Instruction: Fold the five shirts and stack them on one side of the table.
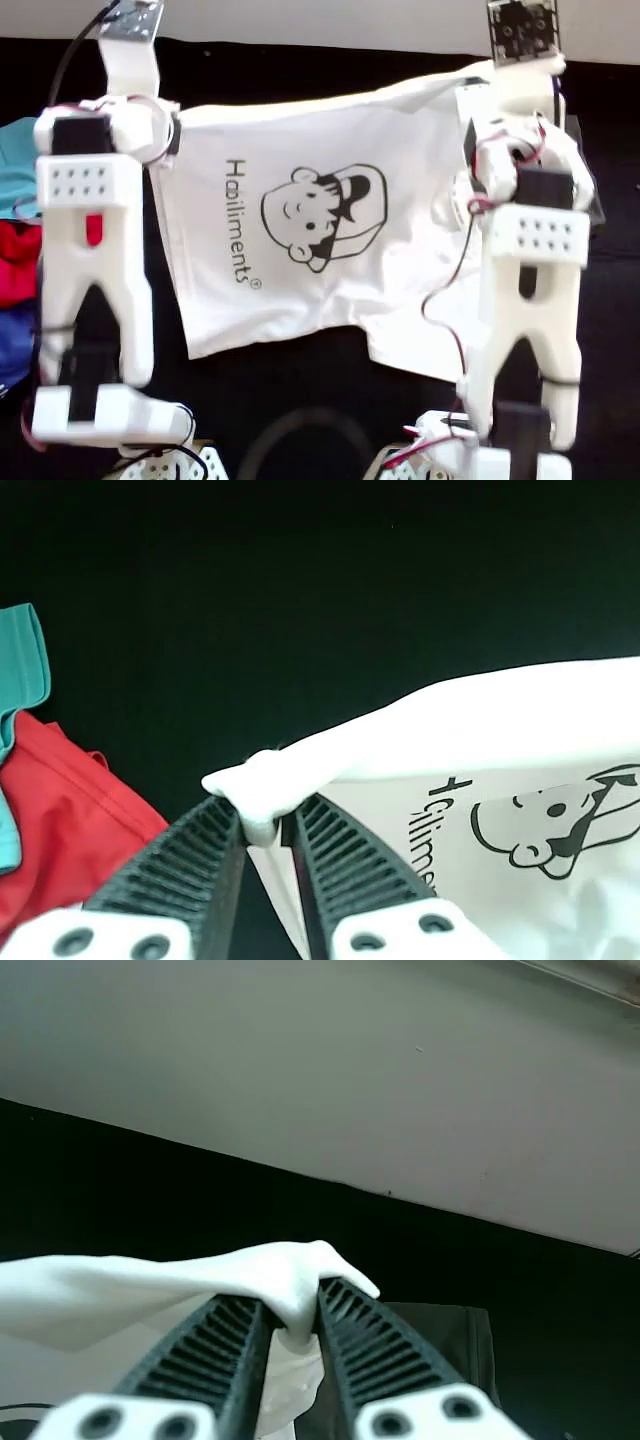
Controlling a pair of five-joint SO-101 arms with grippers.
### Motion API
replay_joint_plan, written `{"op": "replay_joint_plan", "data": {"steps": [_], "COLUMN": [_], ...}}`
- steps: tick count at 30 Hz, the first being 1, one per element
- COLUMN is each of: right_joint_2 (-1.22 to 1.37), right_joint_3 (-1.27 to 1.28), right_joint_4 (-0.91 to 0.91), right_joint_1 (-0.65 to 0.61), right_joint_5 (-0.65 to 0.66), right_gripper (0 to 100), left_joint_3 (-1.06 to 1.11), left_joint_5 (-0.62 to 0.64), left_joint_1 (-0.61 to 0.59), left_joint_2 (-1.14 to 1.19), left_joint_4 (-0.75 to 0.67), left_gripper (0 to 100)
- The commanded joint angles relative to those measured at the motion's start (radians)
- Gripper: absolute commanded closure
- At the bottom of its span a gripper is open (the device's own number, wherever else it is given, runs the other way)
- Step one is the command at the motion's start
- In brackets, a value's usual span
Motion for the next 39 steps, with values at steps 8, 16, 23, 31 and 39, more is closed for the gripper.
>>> {"op": "replay_joint_plan", "data": {"steps": [8, 16, 23, 31, 39], "right_joint_2": [0.275, 0.417, 0.539, 0.558, 0.404], "right_joint_3": [-0.318, -0.318, -0.317, -0.325, -0.372], "right_joint_4": [-0.015, 0.056, 0.101, 0.346, 0.615], "right_joint_1": [-0.054, -0.114, -0.136, -0.136, -0.122], "right_joint_5": [-0.003, -0.005, -0.005, -0.005, -0.005], "right_gripper": [99.2, 99.2, 99.2, 99.2, 99.2], "left_joint_3": [-0.489, -0.490, -0.490, -0.492, -0.492], "left_joint_5": [-0.005, -0.005, -0.005, -0.005, -0.006], "left_joint_1": [-0.025, -0.053, -0.033, -0.035, -0.028], "left_joint_2": [0.372, 0.516, 0.641, 0.680, 0.496], "left_joint_4": [-0.017, -0.021, -0.023, 0.101, 0.400], "left_gripper": [99, 99, 99, 99, 99]}}
